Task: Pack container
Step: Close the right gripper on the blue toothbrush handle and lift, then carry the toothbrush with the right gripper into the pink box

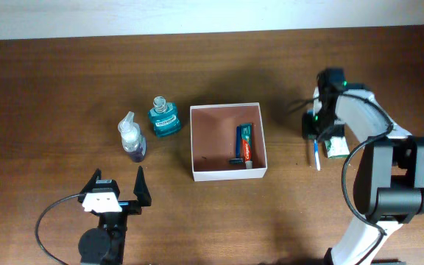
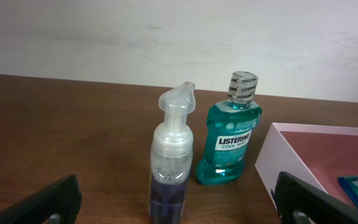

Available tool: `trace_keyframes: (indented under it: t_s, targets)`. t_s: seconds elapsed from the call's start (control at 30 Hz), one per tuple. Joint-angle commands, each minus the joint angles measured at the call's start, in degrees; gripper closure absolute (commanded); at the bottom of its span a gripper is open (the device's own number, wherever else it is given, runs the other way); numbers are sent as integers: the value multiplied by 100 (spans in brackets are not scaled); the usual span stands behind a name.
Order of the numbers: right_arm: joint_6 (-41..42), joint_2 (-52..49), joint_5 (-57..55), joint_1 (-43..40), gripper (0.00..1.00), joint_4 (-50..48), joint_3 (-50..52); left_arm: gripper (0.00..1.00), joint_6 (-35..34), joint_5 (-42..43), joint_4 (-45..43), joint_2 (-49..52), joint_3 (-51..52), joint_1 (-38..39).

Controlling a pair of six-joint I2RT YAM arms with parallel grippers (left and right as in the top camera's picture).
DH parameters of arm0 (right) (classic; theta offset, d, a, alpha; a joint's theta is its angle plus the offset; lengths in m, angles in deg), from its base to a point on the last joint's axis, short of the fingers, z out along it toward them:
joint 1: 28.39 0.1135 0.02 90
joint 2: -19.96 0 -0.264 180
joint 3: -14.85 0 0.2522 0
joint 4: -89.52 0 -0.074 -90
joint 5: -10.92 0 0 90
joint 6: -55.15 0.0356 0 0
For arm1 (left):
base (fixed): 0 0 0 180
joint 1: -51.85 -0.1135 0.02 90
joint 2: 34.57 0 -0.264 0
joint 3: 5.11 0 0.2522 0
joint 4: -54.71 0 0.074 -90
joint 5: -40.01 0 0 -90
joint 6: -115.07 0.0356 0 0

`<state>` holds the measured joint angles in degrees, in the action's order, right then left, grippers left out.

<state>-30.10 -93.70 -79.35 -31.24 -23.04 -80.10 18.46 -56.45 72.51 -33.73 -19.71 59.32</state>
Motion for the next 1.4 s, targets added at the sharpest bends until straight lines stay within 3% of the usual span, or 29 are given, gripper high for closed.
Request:
trace_keyframes:
  t_s: [0.0, 0.33, 0.9, 1.37]
  targets:
    - [74, -4, 413, 28, 96, 166, -837, 1, 92, -87, -9, -50, 33, -28]
    - [420, 2, 782, 684, 96, 1294, -2358, 1, 92, -87, -9, -50, 33, -28]
    - [1082, 4, 999, 2170, 96, 1683, -2400, 1, 92, -87, -11, -50, 33, -28]
    - [1394, 2, 713, 2688, 96, 1596, -2103, 0, 92, -87, -9, -50, 33, -28]
